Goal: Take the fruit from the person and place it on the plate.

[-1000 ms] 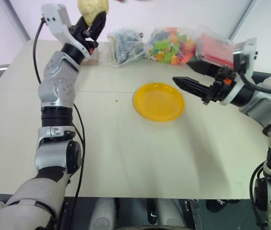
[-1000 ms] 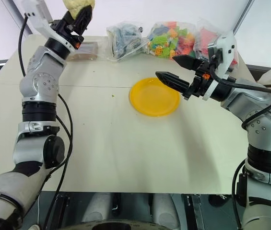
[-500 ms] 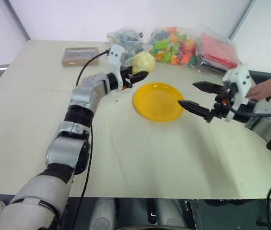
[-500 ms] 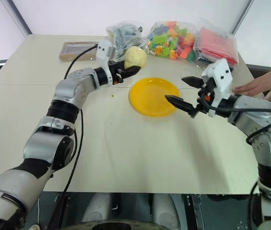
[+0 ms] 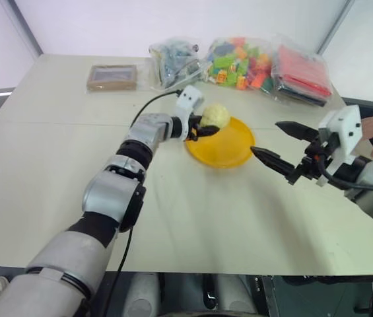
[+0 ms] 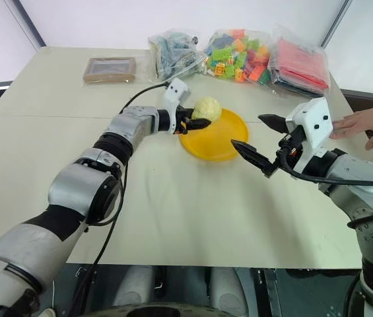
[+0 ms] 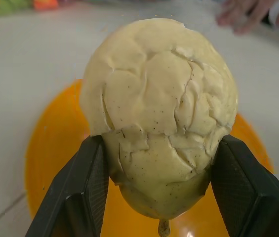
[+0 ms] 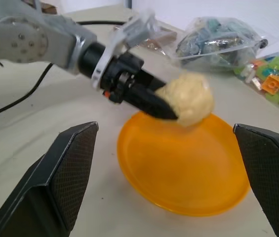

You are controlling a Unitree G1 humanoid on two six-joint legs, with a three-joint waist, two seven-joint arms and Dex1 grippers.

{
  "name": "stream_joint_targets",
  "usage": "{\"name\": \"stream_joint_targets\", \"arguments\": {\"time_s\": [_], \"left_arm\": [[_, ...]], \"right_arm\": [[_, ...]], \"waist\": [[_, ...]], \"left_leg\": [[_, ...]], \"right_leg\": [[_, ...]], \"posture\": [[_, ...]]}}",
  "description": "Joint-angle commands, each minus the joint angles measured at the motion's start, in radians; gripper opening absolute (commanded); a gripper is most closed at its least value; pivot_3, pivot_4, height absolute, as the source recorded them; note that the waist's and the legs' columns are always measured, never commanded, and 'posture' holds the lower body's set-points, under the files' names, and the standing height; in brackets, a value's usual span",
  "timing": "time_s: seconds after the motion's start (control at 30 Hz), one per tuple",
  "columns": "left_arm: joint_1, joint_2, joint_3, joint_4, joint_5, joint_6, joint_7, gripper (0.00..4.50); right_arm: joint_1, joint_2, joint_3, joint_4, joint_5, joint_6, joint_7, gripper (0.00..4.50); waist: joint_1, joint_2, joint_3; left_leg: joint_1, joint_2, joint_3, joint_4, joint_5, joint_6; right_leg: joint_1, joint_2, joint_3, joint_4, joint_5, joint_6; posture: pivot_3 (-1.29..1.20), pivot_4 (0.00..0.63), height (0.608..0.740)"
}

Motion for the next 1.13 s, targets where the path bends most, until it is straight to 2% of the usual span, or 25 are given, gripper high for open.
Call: {"name": "stream_joint_targets", "arguments": {"time_s": [0.03,0.1,0.13,0.17,0.2,0.37,0.43,0.53,0.67,0.73,0.83,0.93,1.13], "left_arm": [[-0.019,-0.014,-0.006,0.005,0.041,-0.058,-0.015,2.33],[-0.017,-0.019,-0.002,0.014,0.054,-0.069,-0.015,3.37],[-0.016,-0.021,0.001,0.017,0.059,-0.074,-0.015,3.66],[-0.015,-0.021,0.003,0.017,0.063,-0.076,-0.022,4.19],[-0.013,-0.020,0.005,0.017,0.067,-0.077,-0.028,4.45],[-0.008,-0.003,0.027,-0.009,0.051,-0.097,-0.095,4.45],[-0.005,0.017,0.054,-0.052,0.017,-0.114,-0.167,4.45],[0.006,0.056,0.081,-0.138,-0.007,-0.091,-0.191,4.45],[0.115,0.178,0.087,-0.422,-0.007,-0.036,-0.180,4.45],[0.178,0.220,0.106,-0.580,-0.039,0.058,-0.169,4.45],[0.349,0.317,0.141,-0.937,-0.078,0.215,-0.132,4.45],[0.483,0.384,0.188,-1.217,-0.128,0.377,-0.071,4.45],[0.679,0.439,0.325,-1.583,-0.247,0.627,0.070,4.45]], "right_arm": [[0.016,0.008,-0.052,-0.058,0.031,0.002,-0.037,4.50],[0.026,0.010,-0.053,-0.069,0.036,0.003,-0.051,4.50],[0.028,0.010,-0.052,-0.071,0.036,0.002,-0.055,4.50],[0.029,0.012,-0.050,-0.073,0.039,0.002,-0.061,4.50],[0.028,0.013,-0.049,-0.074,0.042,0.002,-0.066,4.50],[0.017,0.008,-0.029,-0.058,0.037,-0.006,-0.065,4.50],[0.002,0.007,-0.016,-0.044,0.035,-0.009,-0.059,4.50],[-0.015,0.004,0.000,-0.027,0.031,-0.012,-0.046,4.50],[-0.012,0.008,0.049,0.020,-0.007,-0.043,-0.006,4.50],[-0.004,0.004,0.071,0.041,-0.033,-0.062,0.015,4.50],[-0.031,-0.002,0.093,0.096,-0.049,-0.080,0.055,4.50],[-0.053,-0.021,0.105,0.145,-0.069,-0.095,0.101,4.50],[-0.092,-0.049,0.137,0.225,-0.112,-0.129,0.179,4.50]], "waist": [[-0.001,0.000,0.000],[-0.002,0.000,0.000],[-0.003,0.000,0.000],[-0.004,0.000,0.000],[-0.004,0.000,0.000],[-0.002,0.000,0.000],[-0.003,0.000,0.000],[-0.003,0.000,0.000],[-0.015,0.000,0.000],[-0.016,0.001,0.000],[-0.023,0.001,0.000],[-0.024,0.001,0.000],[-0.024,0.001,0.000]], "left_leg": [[0.000,0.000,0.000,0.000,0.000,0.000],[0.000,0.000,0.000,0.000,0.000,0.000],[0.000,0.000,0.000,0.000,0.000,0.000],[0.000,0.000,0.000,0.000,0.000,0.000],[0.000,0.000,0.000,0.000,0.000,0.001],[0.000,0.000,0.000,0.000,0.000,0.001],[0.000,0.000,0.000,0.000,0.000,0.001],[0.000,0.000,0.000,0.000,0.000,0.001],[0.001,0.001,-0.001,-0.001,0.000,0.001],[0.001,0.001,-0.001,-0.001,0.000,0.001],[0.001,0.001,-0.001,-0.001,0.000,0.000],[0.001,0.001,-0.001,0.000,0.000,0.000],[0.002,0.001,-0.001,0.001,0.000,0.000]], "right_leg": [[0.000,0.000,0.000,0.000,0.000,0.000],[0.000,0.000,0.000,0.000,0.000,0.000],[0.000,0.000,0.000,0.000,0.000,0.000],[0.000,0.000,0.000,0.000,0.000,0.000],[0.000,0.000,0.000,0.000,0.000,0.000],[0.000,0.000,0.000,0.000,0.000,0.000],[0.000,0.000,0.000,0.000,0.000,0.000],[0.000,0.000,0.000,0.000,0.000,0.000],[0.000,0.001,0.000,0.000,0.000,0.000],[0.000,0.001,0.001,0.001,0.000,0.000],[0.000,0.001,0.001,0.001,0.000,0.000],[0.000,0.000,0.001,0.002,0.000,0.000],[0.002,-0.001,0.001,0.003,0.000,0.000]], "posture": [[0.00,0.150,0.731],[0.00,0.150,0.731],[0.00,0.150,0.731],[0.00,0.150,0.731],[0.00,0.150,0.731],[0.00,0.150,0.731],[0.00,0.150,0.731],[0.00,0.150,0.731],[0.00,0.150,0.731],[0.00,0.150,0.731],[0.00,0.150,0.731],[0.00,0.150,0.731],[0.00,0.150,0.731]]}}
